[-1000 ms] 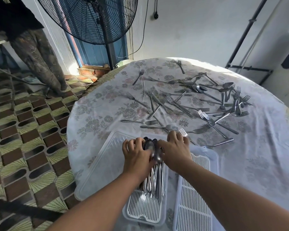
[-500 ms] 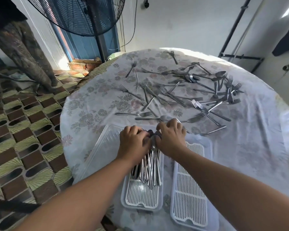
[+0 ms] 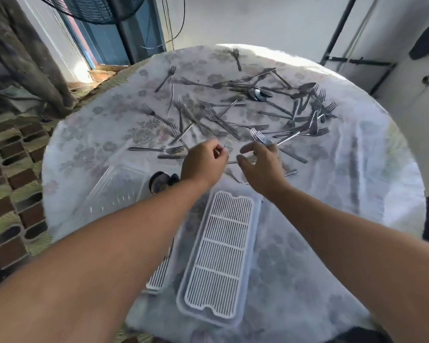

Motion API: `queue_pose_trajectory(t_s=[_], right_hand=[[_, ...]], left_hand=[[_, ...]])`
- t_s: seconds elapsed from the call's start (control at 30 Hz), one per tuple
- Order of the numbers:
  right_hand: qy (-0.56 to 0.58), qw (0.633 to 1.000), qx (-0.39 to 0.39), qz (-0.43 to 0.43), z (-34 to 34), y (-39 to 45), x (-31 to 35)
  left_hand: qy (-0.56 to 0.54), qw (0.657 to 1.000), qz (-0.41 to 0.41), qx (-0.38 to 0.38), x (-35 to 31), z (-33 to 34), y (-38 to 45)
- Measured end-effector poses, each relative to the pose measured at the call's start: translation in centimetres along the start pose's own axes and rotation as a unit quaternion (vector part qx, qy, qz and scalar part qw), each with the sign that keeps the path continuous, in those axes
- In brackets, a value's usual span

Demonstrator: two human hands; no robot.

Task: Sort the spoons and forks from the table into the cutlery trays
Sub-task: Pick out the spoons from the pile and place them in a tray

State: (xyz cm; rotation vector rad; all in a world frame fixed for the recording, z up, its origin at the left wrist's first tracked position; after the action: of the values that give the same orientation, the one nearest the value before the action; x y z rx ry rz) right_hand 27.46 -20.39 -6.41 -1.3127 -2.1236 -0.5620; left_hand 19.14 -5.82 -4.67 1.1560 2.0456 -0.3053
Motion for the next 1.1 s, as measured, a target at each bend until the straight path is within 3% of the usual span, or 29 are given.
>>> queue_pose_trajectory(t_s=[0.23, 0.43, 0.67, 1.1], right_hand=[[0.089, 0.996, 0.012, 0.022, -6.2, 3.4, -6.1], [0.13, 0.991, 0.001, 0.039, -7.8, 7.9, -7.2], [0.117, 0.992, -0.024, 0.046, -9.3, 13.8, -7.8], [0.07, 0.995, 0.059, 0.04, -6.7, 24.5, -11.7]], left_hand=[[-0.015, 0.997, -0.069, -0.041, -6.8, 5.4, 1.5], [-0.012, 0.998, -0.048, -0.039, -9.3, 7.2, 6.1], [-0.023, 0.998, -0.053, -0.033, -10.5, 9.8, 12.5], [0.008, 0.992, -0.123, -0.011, -9.4, 16.3, 21.2]])
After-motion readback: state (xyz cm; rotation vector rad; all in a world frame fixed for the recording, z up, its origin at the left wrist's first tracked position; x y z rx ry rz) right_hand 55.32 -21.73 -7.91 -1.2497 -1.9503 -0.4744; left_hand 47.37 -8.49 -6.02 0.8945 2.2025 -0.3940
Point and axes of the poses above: each hand's wrist, its own y-axis towards the middle knuckle, its own z-axis out of the palm, x = y × z, the point moved 5 cm from there along y, towards the middle knuckle, and after that the axes turned 4 degrees about -y, right-handed, at the moved point
